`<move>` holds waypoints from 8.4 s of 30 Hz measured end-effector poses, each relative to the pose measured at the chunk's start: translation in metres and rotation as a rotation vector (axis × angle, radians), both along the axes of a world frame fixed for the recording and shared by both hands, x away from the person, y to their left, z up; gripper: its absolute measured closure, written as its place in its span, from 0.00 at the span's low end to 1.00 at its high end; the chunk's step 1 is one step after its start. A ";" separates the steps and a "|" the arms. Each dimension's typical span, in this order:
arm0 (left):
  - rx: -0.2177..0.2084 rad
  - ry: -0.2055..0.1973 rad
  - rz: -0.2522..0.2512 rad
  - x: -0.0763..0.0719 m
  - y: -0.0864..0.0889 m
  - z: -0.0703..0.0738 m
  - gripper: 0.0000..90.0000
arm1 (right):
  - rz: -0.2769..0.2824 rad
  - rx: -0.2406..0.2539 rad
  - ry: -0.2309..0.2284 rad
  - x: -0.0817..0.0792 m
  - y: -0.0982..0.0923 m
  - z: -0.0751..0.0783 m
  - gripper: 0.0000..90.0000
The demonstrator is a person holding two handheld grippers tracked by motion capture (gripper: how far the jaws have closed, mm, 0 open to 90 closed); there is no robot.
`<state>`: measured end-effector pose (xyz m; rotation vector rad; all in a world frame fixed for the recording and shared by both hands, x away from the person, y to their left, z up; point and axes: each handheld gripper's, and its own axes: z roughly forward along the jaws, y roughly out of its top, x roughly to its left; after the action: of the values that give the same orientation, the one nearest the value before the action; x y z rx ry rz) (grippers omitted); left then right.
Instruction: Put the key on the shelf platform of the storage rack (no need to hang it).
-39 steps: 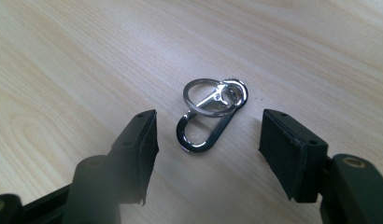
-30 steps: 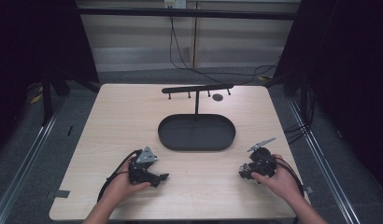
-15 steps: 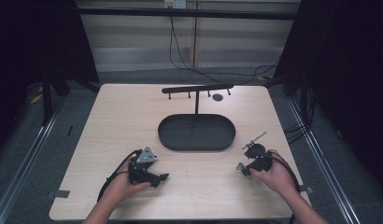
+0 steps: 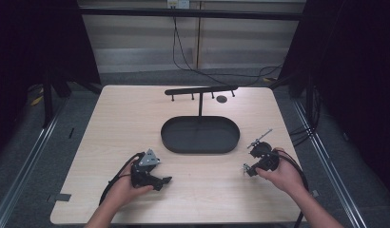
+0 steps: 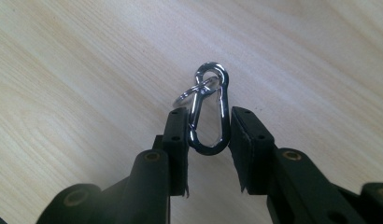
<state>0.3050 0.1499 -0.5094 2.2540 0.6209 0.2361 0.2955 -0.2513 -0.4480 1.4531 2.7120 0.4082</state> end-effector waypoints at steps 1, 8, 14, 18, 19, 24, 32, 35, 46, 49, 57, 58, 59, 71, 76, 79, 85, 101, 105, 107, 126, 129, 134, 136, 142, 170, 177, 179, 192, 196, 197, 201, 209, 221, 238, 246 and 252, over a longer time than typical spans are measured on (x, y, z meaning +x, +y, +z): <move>-0.003 0.002 0.001 0.000 0.000 0.000 0.17 | 0.004 -0.004 -0.003 0.001 0.002 0.004 0.76; 0.005 0.000 -0.008 0.000 0.000 0.000 0.16 | 0.016 0.005 -0.003 0.006 0.007 0.016 0.76; 0.006 -0.001 -0.007 0.000 0.000 0.000 0.16 | 0.029 0.002 -0.011 0.011 0.009 0.028 0.76; 0.007 -0.001 -0.009 0.000 0.001 0.000 0.16 | 0.035 0.001 -0.009 0.015 0.012 0.035 0.76; 0.006 -0.001 -0.008 0.000 0.000 0.000 0.16 | 0.032 -0.002 -0.007 0.015 0.013 0.036 0.76; 0.006 -0.001 -0.008 0.000 0.000 0.000 0.16 | 0.041 -0.005 -0.013 0.019 0.016 0.041 0.76; 0.006 0.000 -0.008 0.000 0.000 0.000 0.16 | 0.049 0.005 -0.025 0.023 0.019 0.048 0.76; 0.006 -0.001 -0.007 0.000 0.000 0.000 0.16 | 0.055 0.004 -0.031 0.025 0.021 0.051 0.76; 0.006 -0.001 -0.008 0.000 0.000 0.000 0.16 | 0.065 0.005 -0.044 0.033 0.028 0.062 0.76; 0.005 -0.001 -0.007 0.000 0.000 0.000 0.16 | 0.072 0.010 -0.046 0.035 0.031 0.064 0.76; 0.006 -0.001 -0.007 0.000 0.000 0.000 0.16 | 0.082 0.005 -0.060 0.041 0.039 0.071 0.76; 0.006 -0.001 -0.007 0.000 0.000 0.000 0.16 | 0.083 0.006 -0.058 0.042 0.039 0.071 0.76; 0.004 -0.001 -0.008 0.000 0.000 0.000 0.16 | 0.084 0.003 -0.058 0.043 0.040 0.072 0.76; 0.003 -0.001 -0.008 0.000 0.000 0.000 0.16 | 0.072 0.004 -0.078 0.055 0.048 0.076 0.76; 0.004 -0.001 -0.009 0.000 0.000 0.000 0.16 | 0.069 0.010 -0.077 0.059 0.050 0.076 0.76; 0.003 -0.001 -0.009 0.000 0.000 0.000 0.16 | 0.072 -0.004 -0.085 0.063 0.053 0.072 0.76; 0.005 -0.001 -0.009 0.000 0.001 0.000 0.16 | 0.067 -0.006 -0.090 0.068 0.056 0.069 0.76; 0.005 0.000 -0.009 0.000 0.000 0.000 0.16 | 0.072 -0.025 -0.107 0.079 0.065 0.059 0.76; 0.003 0.000 -0.011 0.000 0.000 0.000 0.16 | 0.068 -0.022 -0.112 0.082 0.067 0.058 0.76; 0.003 -0.002 -0.009 0.000 0.001 0.000 0.16 | 0.069 -0.026 -0.110 0.083 0.068 0.057 0.76; 0.005 -0.001 -0.010 0.000 0.001 0.000 0.16 | 0.046 -0.013 -0.119 0.096 0.072 0.043 0.76; 0.005 -0.001 -0.009 0.000 0.001 0.000 0.16 | 0.042 -0.013 -0.116 0.098 0.073 0.040 0.76; 0.005 -0.002 -0.010 0.000 0.001 0.000 0.16 | 0.040 -0.013 -0.114 0.100 0.075 0.037 0.76; 0.005 -0.002 -0.010 0.000 0.001 0.000 0.16 | 0.037 -0.012 -0.118 0.101 0.075 0.036 0.76; 0.005 -0.001 -0.010 0.000 0.001 0.000 0.16 | 0.035 -0.013 -0.113 0.103 0.077 0.030 0.76; 0.002 0.001 -0.011 0.000 0.001 0.000 0.16 | 0.048 -0.028 -0.093 0.111 0.090 0.003 0.76; 0.003 0.001 -0.012 0.000 0.001 0.000 0.16 | 0.039 -0.029 -0.097 0.114 0.087 0.000 0.76; 0.003 0.001 -0.012 0.000 0.001 0.000 0.16 | 0.032 -0.030 -0.101 0.115 0.086 -0.001 0.76; 0.004 -0.001 -0.010 0.000 0.001 0.000 0.16 | 0.019 -0.028 -0.106 0.117 0.083 -0.004 0.76; 0.004 -0.001 -0.010 0.000 0.001 0.000 0.16 | 0.019 -0.027 -0.096 0.117 0.083 -0.006 0.76; 0.004 -0.001 -0.010 0.000 0.001 0.000 0.16 | 0.018 -0.027 -0.096 0.117 0.083 -0.006 0.76; 0.004 -0.001 -0.011 0.000 0.001 0.000 0.16 | 0.018 -0.030 -0.103 0.117 0.083 -0.008 0.76; 0.004 -0.001 -0.010 0.000 0.001 0.000 0.16 | 0.011 -0.022 -0.102 0.120 0.083 -0.010 0.76; 0.006 -0.002 -0.009 0.000 0.001 0.000 0.16 | 0.010 -0.025 -0.112 0.123 0.086 -0.015 0.75; 0.003 0.000 -0.009 0.000 0.001 0.000 0.16 | -0.001 -0.016 -0.127 0.123 0.085 -0.013 0.67; 0.003 0.000 -0.010 0.000 0.001 0.000 0.16 | -0.037 0.021 -0.135 0.123 0.081 -0.009 0.49; 0.003 0.000 -0.011 0.000 0.001 0.000 0.16 | -0.049 0.033 -0.147 0.122 0.079 -0.007 0.40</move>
<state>0.3051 0.1507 -0.5092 2.2600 0.6083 0.2317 0.4177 -0.1720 -0.4548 1.4326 2.5626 0.5370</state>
